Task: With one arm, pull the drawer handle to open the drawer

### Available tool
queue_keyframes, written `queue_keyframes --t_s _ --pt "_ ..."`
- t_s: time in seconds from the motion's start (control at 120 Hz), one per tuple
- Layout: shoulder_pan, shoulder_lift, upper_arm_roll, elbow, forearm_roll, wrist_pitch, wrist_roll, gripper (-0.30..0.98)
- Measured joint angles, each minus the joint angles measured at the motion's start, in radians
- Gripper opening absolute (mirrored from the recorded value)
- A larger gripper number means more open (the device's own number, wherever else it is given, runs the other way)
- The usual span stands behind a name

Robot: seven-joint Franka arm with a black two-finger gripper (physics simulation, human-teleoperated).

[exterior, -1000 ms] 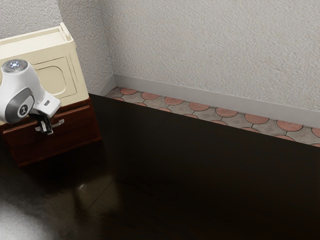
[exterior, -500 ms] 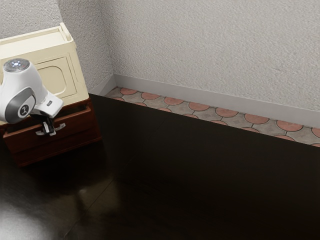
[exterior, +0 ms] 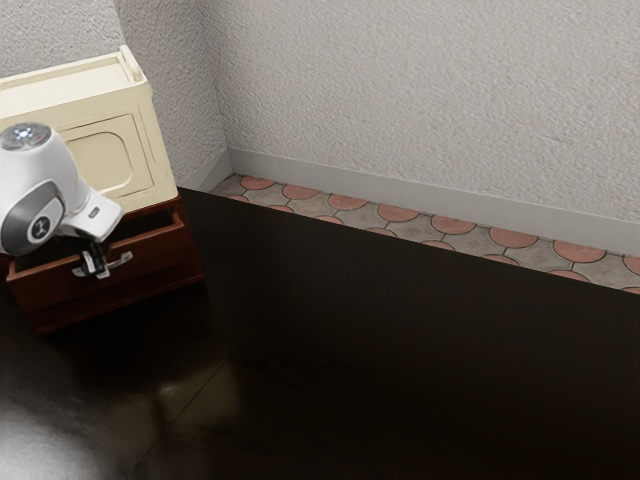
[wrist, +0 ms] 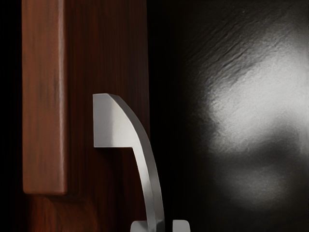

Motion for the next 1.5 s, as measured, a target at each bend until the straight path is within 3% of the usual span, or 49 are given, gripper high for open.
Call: queue_keyframes --t_s 1.5 --pt "0.0 -0.21 -0.089 -0.193 0.003 -0.037 -0.036 -0.1"
